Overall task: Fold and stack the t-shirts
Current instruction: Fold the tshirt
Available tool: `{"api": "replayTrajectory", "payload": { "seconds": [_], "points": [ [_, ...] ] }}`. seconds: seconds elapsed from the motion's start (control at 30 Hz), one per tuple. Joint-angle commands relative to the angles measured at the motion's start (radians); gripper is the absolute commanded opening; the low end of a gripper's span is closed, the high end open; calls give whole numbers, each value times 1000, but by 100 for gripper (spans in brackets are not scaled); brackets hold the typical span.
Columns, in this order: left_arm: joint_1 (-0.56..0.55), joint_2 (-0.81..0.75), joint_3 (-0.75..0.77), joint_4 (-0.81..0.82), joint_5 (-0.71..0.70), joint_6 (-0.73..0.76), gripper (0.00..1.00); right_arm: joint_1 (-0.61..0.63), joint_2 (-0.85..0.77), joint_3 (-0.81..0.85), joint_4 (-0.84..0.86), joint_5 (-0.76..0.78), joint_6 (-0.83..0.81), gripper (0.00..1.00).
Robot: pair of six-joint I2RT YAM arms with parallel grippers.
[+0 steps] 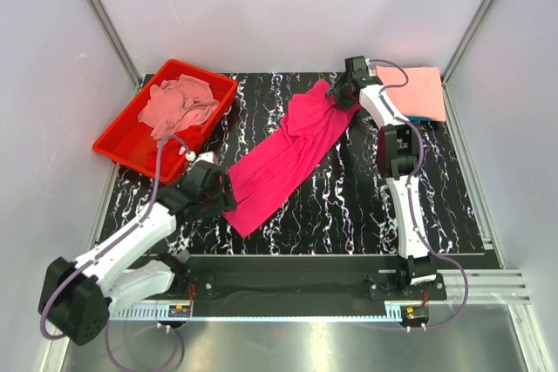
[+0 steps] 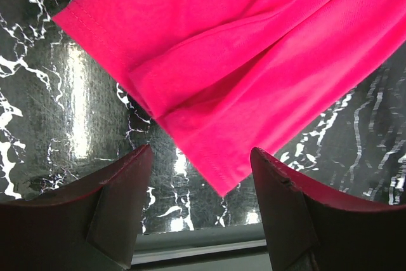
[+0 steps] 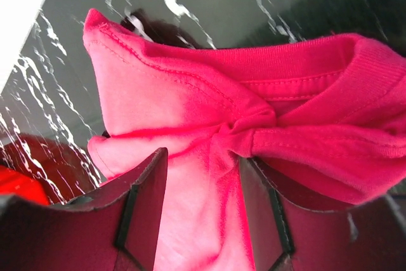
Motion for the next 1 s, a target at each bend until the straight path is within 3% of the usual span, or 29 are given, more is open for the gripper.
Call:
{"api": "replayTrajectory", "payload": {
  "seconds": [0.0,0.2,0.43,0.7,0.87,0.97],
  "points": [
    [-6,60,36,54,21,28,69,-2,75,100,-42,13,-64,56],
    [-72,201,49,223,109,163,65,-15,23,133,45,-96,-165,57],
    [-210,419,110,269,71,120,54,-16,-322,4,45,-166,-245,59],
    [-285,488,95,215,-19,-19,53,-16,-728,-294,34,-133,-262,61],
    [-348,443,33,295,63,-180,56,-16,-925,-554,-38,-94,-228,63],
    [-441,427,44,326,74,-291,56,-16,-1058,-746,-35,-71,-222,64]
  ]
}}
